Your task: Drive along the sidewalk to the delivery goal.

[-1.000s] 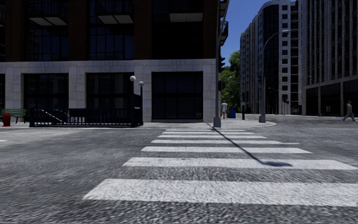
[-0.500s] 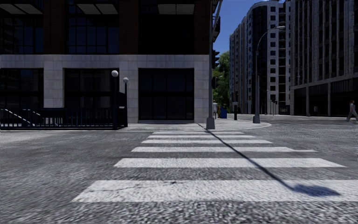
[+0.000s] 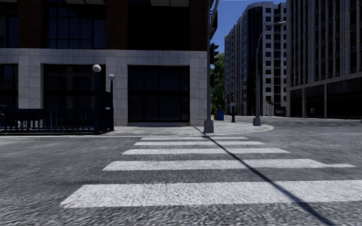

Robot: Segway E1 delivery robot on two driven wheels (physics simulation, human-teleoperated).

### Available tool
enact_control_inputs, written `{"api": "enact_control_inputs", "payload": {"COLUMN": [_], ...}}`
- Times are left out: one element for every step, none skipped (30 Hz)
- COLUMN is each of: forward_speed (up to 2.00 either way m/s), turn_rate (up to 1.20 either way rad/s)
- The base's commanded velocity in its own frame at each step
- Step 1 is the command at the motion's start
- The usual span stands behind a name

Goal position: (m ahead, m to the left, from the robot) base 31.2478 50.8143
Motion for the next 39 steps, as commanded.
{"api": "enact_control_inputs", "payload": {"forward_speed": [2.00,2.00,2.00,2.00,2.00,2.00,2.00,2.00,2.00,2.00,2.00,2.00,2.00,2.00,2.00,2.00,2.00,2.00,2.00,2.00,2.00,2.00,2.00,2.00,2.00,2.00,2.00,2.00,2.00,2.00,2.00,2.00,2.00,2.00,2.00,2.00,2.00,2.00,2.00], "turn_rate": [0.00,0.00,0.00,0.00,0.00,0.00,0.00,0.00,0.00,0.00,0.00,0.00,0.00,0.00,0.00,0.00,0.00,0.14,0.40,0.40,0.51,0.53,0.53,0.37,0.13,0.00,0.00,0.00,0.00,0.00,0.00,0.00,0.00,0.00,0.00,0.00,0.00,0.00,0.00]}}
